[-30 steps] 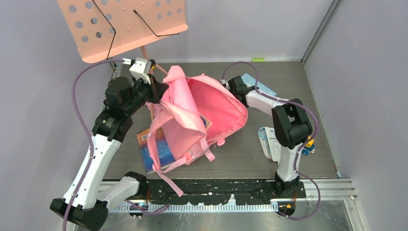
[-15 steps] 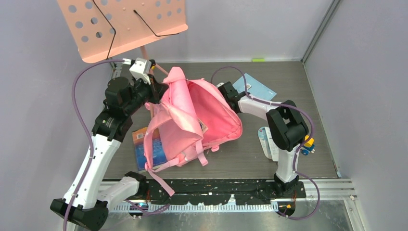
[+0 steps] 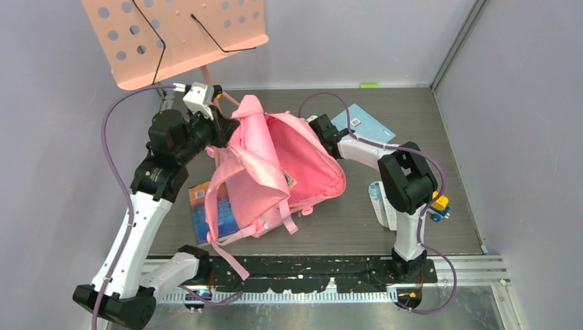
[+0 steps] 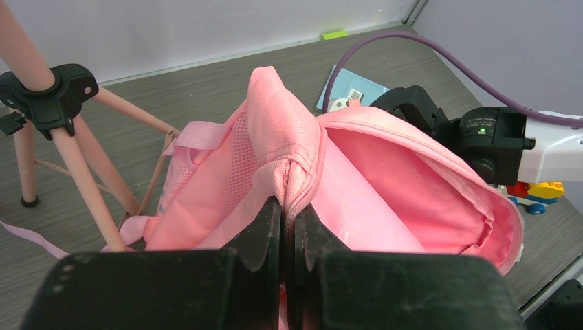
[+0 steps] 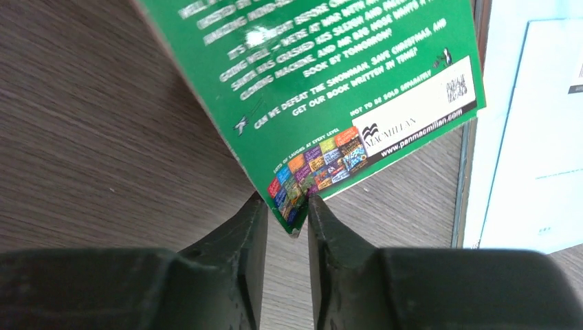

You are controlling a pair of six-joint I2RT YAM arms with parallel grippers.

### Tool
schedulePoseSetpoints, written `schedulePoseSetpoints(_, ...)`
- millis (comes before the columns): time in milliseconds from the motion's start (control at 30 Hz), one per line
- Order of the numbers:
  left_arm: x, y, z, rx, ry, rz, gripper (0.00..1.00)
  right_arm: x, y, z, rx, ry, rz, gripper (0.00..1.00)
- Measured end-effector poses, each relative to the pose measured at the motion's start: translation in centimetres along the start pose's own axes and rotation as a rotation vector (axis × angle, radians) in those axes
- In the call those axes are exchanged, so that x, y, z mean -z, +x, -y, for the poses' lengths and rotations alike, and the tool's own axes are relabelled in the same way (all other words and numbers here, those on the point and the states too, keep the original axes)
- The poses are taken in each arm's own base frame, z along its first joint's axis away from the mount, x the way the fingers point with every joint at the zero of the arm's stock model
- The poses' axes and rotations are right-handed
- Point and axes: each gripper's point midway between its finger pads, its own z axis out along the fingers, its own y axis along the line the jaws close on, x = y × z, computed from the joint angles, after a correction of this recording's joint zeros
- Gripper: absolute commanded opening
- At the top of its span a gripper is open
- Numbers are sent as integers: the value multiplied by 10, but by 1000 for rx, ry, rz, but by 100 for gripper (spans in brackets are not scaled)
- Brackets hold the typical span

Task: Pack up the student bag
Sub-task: Move the book to the center of the board.

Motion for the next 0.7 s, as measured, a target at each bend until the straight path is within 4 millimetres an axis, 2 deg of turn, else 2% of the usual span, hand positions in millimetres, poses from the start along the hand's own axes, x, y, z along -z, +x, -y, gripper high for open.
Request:
schedulePoseSetpoints(67,0,0,-1,1,-1,0,0,0,-4,0,-5,1,16,7)
schedulePoseSetpoints(133,0,0,0,2,3,0,0,0,-8,0,-11,4,32,1)
schedulePoseSetpoints(400,0,0,0,5,9,-1,0,3,-7,2,-94,31,41,0)
schedulePoseSetpoints(533,0,0,2,9,20,-3,0,15,8,-3,-166,24,23,0)
schedulePoseSetpoints(700,1,1,5,19,32,-5,0,39,41,-17,-254,12,-32,1)
